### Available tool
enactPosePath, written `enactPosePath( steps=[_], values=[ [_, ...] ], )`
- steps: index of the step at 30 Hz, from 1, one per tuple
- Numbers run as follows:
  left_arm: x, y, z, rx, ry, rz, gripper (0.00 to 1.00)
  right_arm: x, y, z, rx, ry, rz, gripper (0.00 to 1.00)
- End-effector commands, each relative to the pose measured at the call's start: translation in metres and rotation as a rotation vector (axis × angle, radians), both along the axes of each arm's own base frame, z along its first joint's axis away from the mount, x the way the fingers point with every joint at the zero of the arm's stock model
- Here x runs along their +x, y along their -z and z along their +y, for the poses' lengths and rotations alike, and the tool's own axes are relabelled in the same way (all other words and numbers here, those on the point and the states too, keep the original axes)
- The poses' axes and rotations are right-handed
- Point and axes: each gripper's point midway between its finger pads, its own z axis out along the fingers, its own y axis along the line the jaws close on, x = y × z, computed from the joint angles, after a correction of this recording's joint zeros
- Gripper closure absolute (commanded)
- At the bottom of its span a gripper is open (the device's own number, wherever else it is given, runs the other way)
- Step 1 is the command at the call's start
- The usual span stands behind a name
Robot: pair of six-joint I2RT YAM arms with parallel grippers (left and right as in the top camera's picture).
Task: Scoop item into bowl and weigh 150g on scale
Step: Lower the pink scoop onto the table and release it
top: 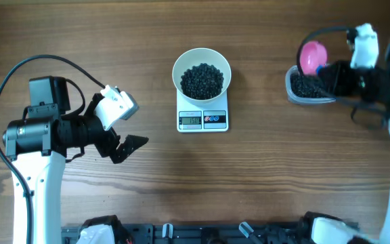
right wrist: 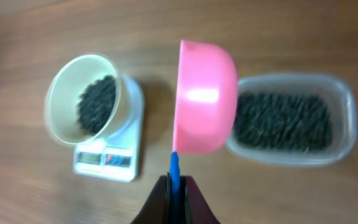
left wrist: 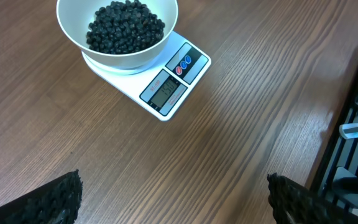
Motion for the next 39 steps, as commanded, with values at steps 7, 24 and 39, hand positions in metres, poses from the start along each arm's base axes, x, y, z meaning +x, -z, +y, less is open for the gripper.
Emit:
enactPosePath(
  steps=[7, 24, 39],
  values=[
    [0.000, -0.005, 0.000, 0.009, 0.016, -0.030, 0.00, -0.092, -0.016, 0.023, 0.081, 0.020, 0.057, 0.96],
    [0.000, -0.005, 0.000, 0.009, 0.016, -0.030, 0.00, -0.070, 0.138, 0.069, 0.618, 0.076, -0.039, 0.96],
    [0.000, -0.005, 0.000, 0.009, 0.016, -0.030, 0.00, -0.043, 0.192, 0.043, 0.769, 0.444, 0.106, 0.96]
  ],
)
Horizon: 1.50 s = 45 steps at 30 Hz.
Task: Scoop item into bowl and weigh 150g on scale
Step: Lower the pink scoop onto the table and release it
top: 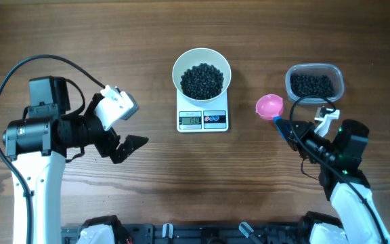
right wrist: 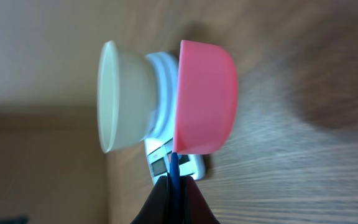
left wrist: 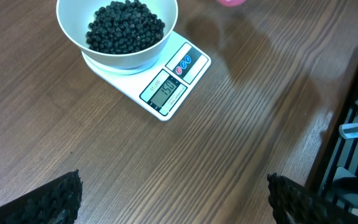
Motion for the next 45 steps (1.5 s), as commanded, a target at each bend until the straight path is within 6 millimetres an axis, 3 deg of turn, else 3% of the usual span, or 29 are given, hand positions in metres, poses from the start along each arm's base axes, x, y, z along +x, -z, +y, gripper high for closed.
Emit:
enactPosePath(
  steps=[1, 9, 22, 24, 26, 27, 28, 32, 38, 42, 44, 45],
  values=[
    [0.000, -0.005, 0.000, 0.009, 0.016, -0.031, 0.00, 0.006, 0.015, -0.008, 0.039, 0.078, 0.075, 0.96],
    [0.000, -0.005, 0.000, 0.009, 0.016, -0.031, 0.00, 0.010, 0.033, -0.011, 0.039, 0.095, 0.121, 0.94],
    [0.000, -0.005, 0.000, 0.009, 0.016, -0.031, 0.00, 0.013, 0.042, -0.024, 0.026, 0.188, 0.170, 0.73],
    [0.000, -0.005, 0.000, 0.009, 0.016, -0.031, 0.00, 0.013, 0.043, -0.024, 0.024, 0.191, 0.170, 0.65],
    [0.000, -0.005, 0.000, 0.009, 0.016, -0.031, 0.00, 0.013, 0.043, -0.024, 0.018, 0.187, 0.166, 0.49],
    [0.000, -0.005, 0.000, 0.009, 0.016, -0.031, 0.00, 0.013, 0.043, -0.025, 0.015, 0.190, 0.167, 0.29],
    [0.000, -0.005, 0.000, 0.009, 0.016, -0.031, 0.00, 0.014, 0.043, -0.025, 0.012, 0.189, 0.165, 0.00],
    [0.000, -0.005, 0.000, 0.010, 0.016, -0.031, 0.00, 0.015, 0.046, -0.032, -0.069, 0.185, 0.131, 0.00],
    [0.000, -0.005, 0.000, 0.010, 0.016, -0.031, 0.00, 0.024, 0.055, -0.073, -0.232, 0.374, 0.140, 0.00],
    [0.000, -0.005, 0.000, 0.009, 0.016, -0.031, 0.00, 0.045, 0.026, -0.076, -0.239, 0.372, 0.006, 0.00],
    [0.000, -0.005, 0.000, 0.009, 0.016, -0.031, 0.00, 0.053, 0.008, -0.064, -0.190, 0.313, -0.076, 0.00],
    [0.000, -0.005, 0.000, 0.009, 0.016, -0.031, 0.00, 0.051, 0.009, -0.060, -0.173, 0.294, -0.068, 0.00]
  ],
)
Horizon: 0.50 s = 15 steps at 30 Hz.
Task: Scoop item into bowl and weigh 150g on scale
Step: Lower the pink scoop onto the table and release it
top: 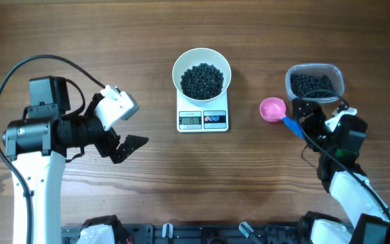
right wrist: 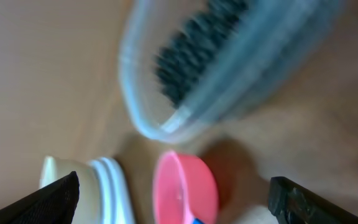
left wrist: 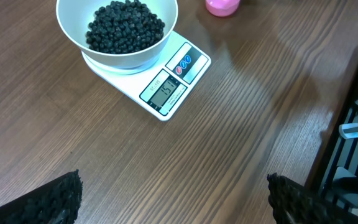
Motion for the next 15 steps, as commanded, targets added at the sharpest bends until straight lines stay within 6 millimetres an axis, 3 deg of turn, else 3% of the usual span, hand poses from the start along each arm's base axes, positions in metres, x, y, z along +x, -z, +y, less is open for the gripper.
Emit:
enactPosePath(
  steps=[1, 6, 10, 15],
  values=[
    [0.000, -0.005, 0.000, 0.009, 0.016, -0.031, 0.00, -0.001, -0.001, 0.013, 0.043, -0.072, 0.010, 0.00],
    [0.000, -0.005, 0.000, 0.009, 0.016, -0.031, 0.00, -0.034, 0.041, 0.018, 0.096, -0.051, 0.239, 0.00],
    [0.000, -0.005, 0.000, 0.009, 0.016, -0.031, 0.00, -0.043, 0.051, 0.015, 0.098, -0.020, 0.302, 0.00],
    [0.000, -0.005, 0.000, 0.009, 0.016, -0.031, 0.00, -0.047, 0.062, -0.009, 0.016, 0.103, 0.349, 0.00]
  ],
)
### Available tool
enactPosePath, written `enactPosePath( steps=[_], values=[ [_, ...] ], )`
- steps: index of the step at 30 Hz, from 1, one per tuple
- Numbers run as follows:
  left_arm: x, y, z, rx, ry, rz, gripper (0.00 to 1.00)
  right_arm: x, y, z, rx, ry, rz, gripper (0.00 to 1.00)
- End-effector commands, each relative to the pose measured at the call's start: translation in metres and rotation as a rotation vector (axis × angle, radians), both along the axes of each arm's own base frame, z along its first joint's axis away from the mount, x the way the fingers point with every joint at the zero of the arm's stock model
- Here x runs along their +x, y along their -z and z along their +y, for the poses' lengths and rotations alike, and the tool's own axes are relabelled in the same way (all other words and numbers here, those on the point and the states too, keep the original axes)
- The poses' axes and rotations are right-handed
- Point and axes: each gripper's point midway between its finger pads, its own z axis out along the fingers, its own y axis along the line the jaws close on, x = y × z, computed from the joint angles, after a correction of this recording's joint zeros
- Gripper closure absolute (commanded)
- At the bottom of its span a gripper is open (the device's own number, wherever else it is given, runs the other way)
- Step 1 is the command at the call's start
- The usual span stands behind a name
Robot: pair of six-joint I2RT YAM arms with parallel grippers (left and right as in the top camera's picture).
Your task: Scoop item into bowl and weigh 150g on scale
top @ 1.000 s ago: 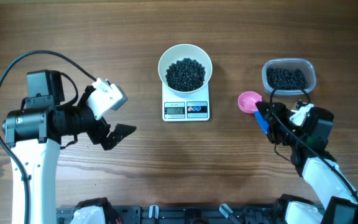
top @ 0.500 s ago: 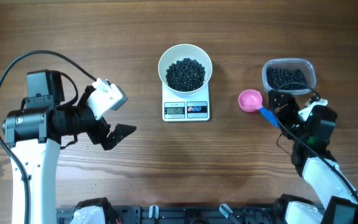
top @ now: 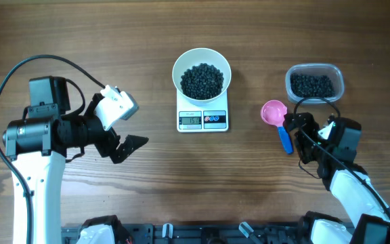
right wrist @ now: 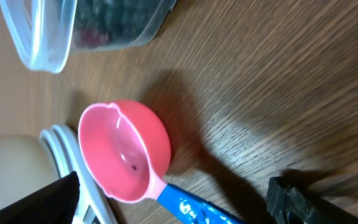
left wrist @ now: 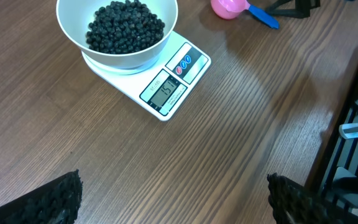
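A white bowl (top: 202, 78) of black beans sits on the white scale (top: 202, 119); its display (left wrist: 164, 92) reads close to 150. The pink scoop (top: 273, 112) with a blue handle (top: 286, 140) lies empty on the table right of the scale, also seen as the scoop (right wrist: 126, 149). My right gripper (top: 298, 135) is open just beside the handle, holding nothing, fingers wide in the wrist view (right wrist: 176, 202). My left gripper (top: 126, 146) hangs open over bare wood left of the scale (left wrist: 176, 202).
A clear plastic container (top: 314, 84) of black beans stands at the back right, just beyond the scoop, its rim (right wrist: 39, 43) near the right wrist. A dark rack (left wrist: 353, 143) runs along the table's front edge.
The scoop's handle has swung from pointing at my right gripper to pointing toward the front edge. The right gripper has drawn back a little, still open. The left arm is unchanged.
My right gripper first held the pink scoop up over the bean container. Then it held the scoop low on the table right of the scale. Then it was open with the scoop lying on the wood, where it still lies. The left arm never moved.
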Motion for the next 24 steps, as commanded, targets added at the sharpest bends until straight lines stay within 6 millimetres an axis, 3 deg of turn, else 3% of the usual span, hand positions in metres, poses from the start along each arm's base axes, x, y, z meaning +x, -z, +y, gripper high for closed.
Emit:
enactPosePath(
  steps=[1, 4, 6, 9, 11, 13, 20, 24],
  values=[
    [0.000, -0.005, 0.000, 0.009, 0.016, -0.031, 0.00, -0.003, 0.011, -0.027, -0.090, 0.134, 0.054, 0.00],
    [0.000, -0.005, 0.000, 0.009, 0.016, -0.031, 0.00, 0.023, -0.016, -0.029, -0.086, 0.135, -0.100, 0.00],
    [0.000, -0.005, 0.000, 0.009, 0.016, -0.031, 0.00, 0.051, -0.063, -0.015, -0.042, 0.043, -0.337, 0.00],
    [0.000, -0.005, 0.000, 0.010, 0.016, -0.031, 0.00, 0.073, -0.129, -0.009, 0.018, 0.028, -0.610, 0.00],
    [0.000, -0.005, 0.000, 0.009, 0.016, -0.031, 0.00, 0.078, -0.170, -0.014, -0.019, 0.038, -0.786, 0.00],
    [0.000, -0.005, 0.000, 0.009, 0.016, -0.031, 0.00, 0.079, -0.195, -0.020, -0.044, 0.070, -0.886, 0.00],
    [0.000, -0.005, 0.000, 0.009, 0.016, -0.031, 0.00, 0.081, -0.195, -0.036, 0.096, 0.222, -0.852, 0.00],
    [0.000, -0.005, 0.000, 0.009, 0.016, -0.031, 0.00, 0.081, -0.193, -0.057, 0.251, 0.416, -0.818, 0.00]
  ],
)
